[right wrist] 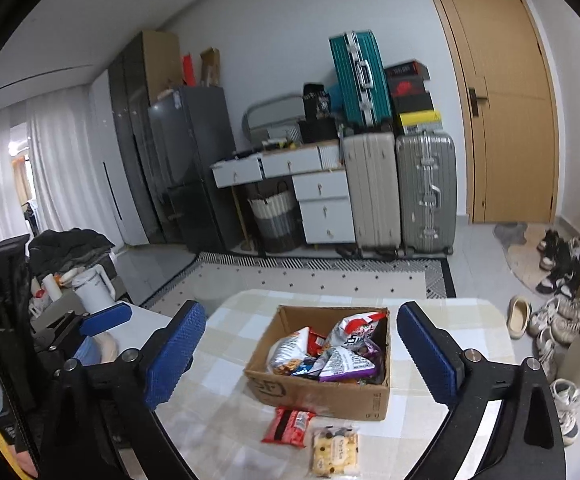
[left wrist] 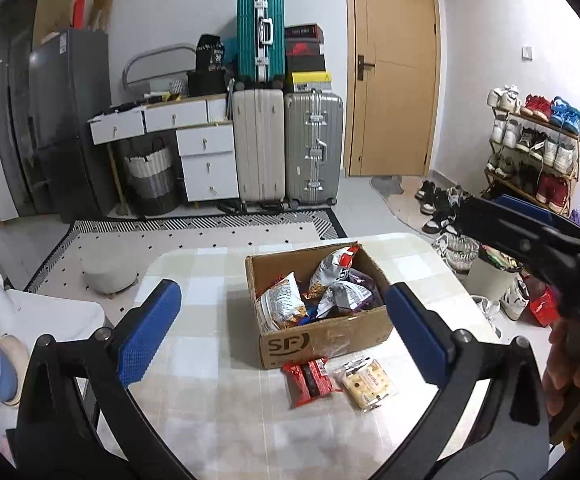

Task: Organize snacks
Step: 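Withdraw both tools from the box toward the last two snacks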

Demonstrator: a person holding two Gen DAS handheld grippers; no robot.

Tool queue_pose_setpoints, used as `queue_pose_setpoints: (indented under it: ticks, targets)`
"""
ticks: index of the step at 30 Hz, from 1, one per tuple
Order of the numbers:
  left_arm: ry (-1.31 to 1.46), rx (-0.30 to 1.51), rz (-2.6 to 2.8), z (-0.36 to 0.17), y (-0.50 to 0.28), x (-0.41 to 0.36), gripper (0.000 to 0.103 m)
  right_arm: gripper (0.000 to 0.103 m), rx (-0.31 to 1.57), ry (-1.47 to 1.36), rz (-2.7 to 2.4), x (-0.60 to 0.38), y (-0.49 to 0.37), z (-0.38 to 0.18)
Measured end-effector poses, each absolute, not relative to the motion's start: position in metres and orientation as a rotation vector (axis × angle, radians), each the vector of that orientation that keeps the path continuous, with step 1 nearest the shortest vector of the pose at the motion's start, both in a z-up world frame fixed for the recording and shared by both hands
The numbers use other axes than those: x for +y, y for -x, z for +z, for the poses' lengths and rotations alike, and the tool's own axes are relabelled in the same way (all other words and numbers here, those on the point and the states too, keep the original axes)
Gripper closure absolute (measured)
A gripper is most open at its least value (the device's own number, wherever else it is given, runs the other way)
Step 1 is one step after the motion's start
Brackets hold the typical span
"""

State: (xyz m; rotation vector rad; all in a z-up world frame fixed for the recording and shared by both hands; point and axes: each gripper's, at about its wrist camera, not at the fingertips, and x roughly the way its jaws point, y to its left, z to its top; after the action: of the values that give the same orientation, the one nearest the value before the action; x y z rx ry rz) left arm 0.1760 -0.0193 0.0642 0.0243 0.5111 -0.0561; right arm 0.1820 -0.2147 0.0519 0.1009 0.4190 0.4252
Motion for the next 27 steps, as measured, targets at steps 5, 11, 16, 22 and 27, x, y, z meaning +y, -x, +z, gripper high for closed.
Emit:
queue_pose_setpoints:
  ticks: [5,11,16,22,27]
  targets:
    - [-0.006,0.476,-0.052,0.080,-0.128,-0.012,0.000,0.001,0.366,-0.087,0.422,-0.221,-0.131,0.061]
    - [0.018,0.429,-0.049,0.081,-0.067,-0.002,0.000,0.001,0.294,-0.093,0.394,-0.231,-0.067,0.048]
    - [0.040,0.415,-0.029,0.064,-0.022,0.010,0.000,0.001,0.275,-0.119,0.373,-0.239,-0.026,0.021]
    - [0.068,0.445,0.014,0.021,0.008,0.024,0.000,0.001,0.285,-0.105,0.344,-0.243,-0.007,-0.002]
    - [0.091,0.484,0.006,-0.004,0.009,0.032,0.000,0.001,0.331,-0.138,0.345,-0.245,-0.008,-0.020]
